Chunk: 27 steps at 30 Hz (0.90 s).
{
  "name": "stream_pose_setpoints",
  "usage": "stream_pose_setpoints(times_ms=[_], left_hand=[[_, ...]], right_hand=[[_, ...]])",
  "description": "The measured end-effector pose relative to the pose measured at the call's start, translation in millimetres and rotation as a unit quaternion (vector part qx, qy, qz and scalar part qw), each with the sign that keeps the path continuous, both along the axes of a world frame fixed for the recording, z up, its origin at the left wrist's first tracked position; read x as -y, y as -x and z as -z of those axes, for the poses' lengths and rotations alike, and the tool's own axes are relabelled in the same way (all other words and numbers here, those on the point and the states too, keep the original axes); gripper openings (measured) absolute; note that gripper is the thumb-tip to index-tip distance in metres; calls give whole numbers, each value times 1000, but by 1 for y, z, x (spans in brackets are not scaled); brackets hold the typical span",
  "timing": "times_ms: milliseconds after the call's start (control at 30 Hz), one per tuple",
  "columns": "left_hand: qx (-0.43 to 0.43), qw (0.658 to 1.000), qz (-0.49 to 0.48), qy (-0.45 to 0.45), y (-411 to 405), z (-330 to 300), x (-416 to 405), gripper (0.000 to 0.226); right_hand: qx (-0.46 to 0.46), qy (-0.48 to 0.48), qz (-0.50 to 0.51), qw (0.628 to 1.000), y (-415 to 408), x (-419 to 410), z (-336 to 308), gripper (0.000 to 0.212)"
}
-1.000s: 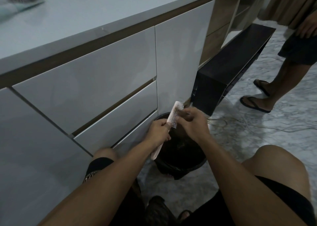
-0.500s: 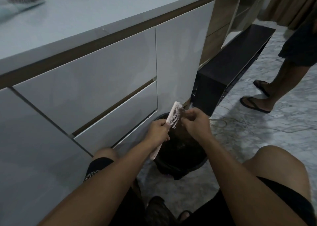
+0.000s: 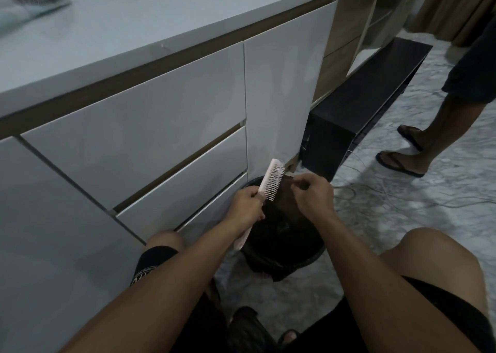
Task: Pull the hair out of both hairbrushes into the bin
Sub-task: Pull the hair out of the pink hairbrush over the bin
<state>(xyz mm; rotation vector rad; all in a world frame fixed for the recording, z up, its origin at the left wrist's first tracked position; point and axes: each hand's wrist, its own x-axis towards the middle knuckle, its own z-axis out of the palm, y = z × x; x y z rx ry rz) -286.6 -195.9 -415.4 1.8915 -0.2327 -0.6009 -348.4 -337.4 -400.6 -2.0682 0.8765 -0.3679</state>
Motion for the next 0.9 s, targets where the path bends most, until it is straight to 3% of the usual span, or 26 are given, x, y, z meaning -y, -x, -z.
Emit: stream_pose_setpoints(times_ms=[167,233,500,700,800,900], left_hand=[[18,1000,24,-5,3,2,2,22],[47,998,37,-21,6,1,2,24],[138,986,61,-68,5,3,0,26],[133,988,52,-64,4,5,1,24],[127,989,38,-62,3,4,0,25],[113,991,31,-66,2,2,-1,25]], right_hand=[[32,-130,-52,990,0,-5,-7,54],[43,-167,-54,984,-2,-6,-4,58],[43,-155,-30,986,-2,1,9,38],[28,-171,-4,985,-2,3,5,10],[16,-149,47,988,-4,6,10,18],[12,-110,105,988,-3,12,16,6]])
